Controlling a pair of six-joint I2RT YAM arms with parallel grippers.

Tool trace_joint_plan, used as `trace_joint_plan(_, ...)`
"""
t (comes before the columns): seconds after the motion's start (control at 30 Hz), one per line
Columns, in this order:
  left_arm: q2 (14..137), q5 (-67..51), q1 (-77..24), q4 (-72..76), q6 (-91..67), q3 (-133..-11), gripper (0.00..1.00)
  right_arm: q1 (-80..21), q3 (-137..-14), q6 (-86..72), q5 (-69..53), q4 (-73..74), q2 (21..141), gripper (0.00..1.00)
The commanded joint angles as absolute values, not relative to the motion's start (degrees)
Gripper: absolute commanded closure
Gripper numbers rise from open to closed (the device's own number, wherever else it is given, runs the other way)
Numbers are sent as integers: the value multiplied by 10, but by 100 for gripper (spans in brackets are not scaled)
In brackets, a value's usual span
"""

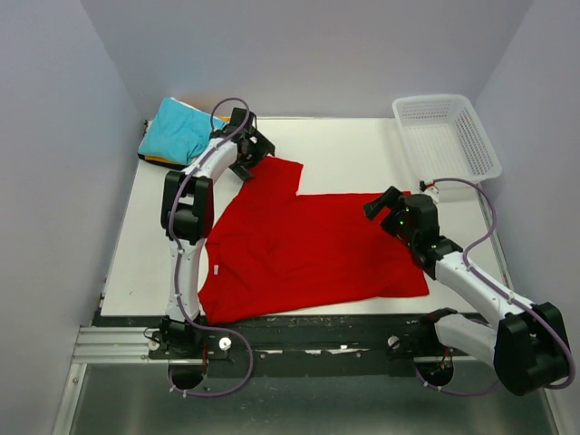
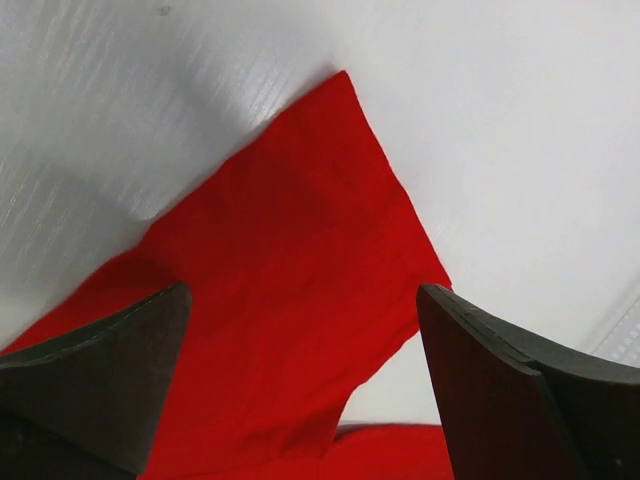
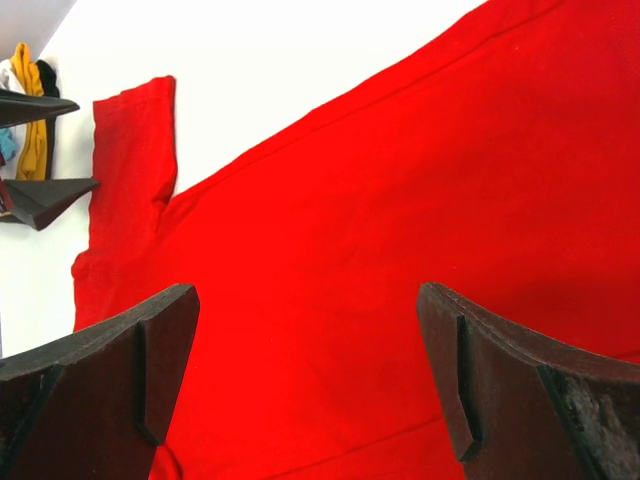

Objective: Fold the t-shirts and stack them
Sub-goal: Grab the side of the flattened tshirt furthest away from the robot with both arms

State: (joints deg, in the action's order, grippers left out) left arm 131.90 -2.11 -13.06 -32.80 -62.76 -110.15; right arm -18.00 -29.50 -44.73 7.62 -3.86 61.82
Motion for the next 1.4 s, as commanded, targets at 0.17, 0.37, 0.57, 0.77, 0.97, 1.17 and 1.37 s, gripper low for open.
trace_joint_plan(0.17,1321,-23,-159,-432,-571,-1147,1,-179,-296,-439,80,-29,586,0)
trace_joint_plan(0.37,1339,-6,-174,-476,-566,-1185,1,-179,-287,-439,82,-12,554,0)
trace_joint_plan(0.57,1338,-19,-175,-474,-558,-1183,1,-179,-313,-412,33,-42,568,0)
trace_joint_plan(0.77,1332,-28,-175,-456,-544,-1176,2,-249,-386,-371,-92,-62,719,0)
trace_joint_plan(0.97,1333,-36,-174,-448,-542,-1180,2,-368,-449,-353,-123,-160,885,0)
trace_joint_plan(1.17,1330,-47,-171,-435,-544,-1180,1,-387,-514,-322,-95,-146,999,0)
trace_joint_plan(1.37,1341,-66,-171,-448,-528,-1200,1,-386,-505,-316,-29,-110,1010,0)
